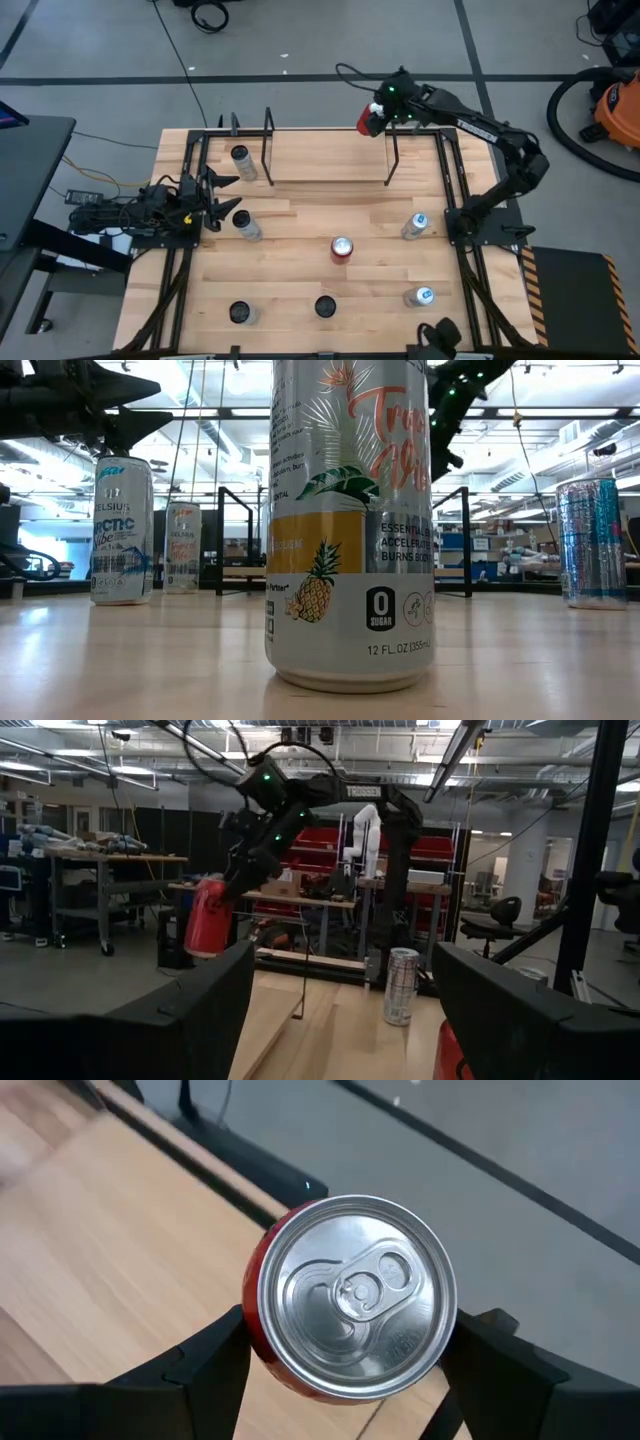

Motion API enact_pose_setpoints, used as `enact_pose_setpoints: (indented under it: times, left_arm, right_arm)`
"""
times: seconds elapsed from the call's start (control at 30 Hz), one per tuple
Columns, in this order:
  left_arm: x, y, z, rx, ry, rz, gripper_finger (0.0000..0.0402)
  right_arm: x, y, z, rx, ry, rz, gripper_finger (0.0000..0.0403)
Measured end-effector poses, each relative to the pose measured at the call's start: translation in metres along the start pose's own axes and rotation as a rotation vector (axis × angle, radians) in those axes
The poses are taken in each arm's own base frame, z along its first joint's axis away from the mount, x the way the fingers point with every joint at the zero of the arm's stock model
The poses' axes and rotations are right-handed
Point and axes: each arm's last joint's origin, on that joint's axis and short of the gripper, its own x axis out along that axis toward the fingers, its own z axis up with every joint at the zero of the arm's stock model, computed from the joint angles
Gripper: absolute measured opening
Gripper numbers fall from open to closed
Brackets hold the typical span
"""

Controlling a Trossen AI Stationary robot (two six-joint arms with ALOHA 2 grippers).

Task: Place canned beverage on shelf
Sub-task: Put the top red soda can on the shelf

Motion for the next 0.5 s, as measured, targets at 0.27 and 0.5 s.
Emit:
enact_pose_setpoints:
  times: [0.27, 0.5]
  left_arm:
    - [0.000, 0.000, 0.000, 0.000, 0.000, 0.000, 0.0307]
    - [0.000, 0.000, -0.003, 0.004, 0.029, 0.002, 0.0307]
  right_arm:
    - [0.022, 0.016, 0.009, -0.110, 0.147, -0.017, 0.0291]
    - [0.038, 0.017, -0.002, -0.139, 0.225, -0.049, 0.0291]
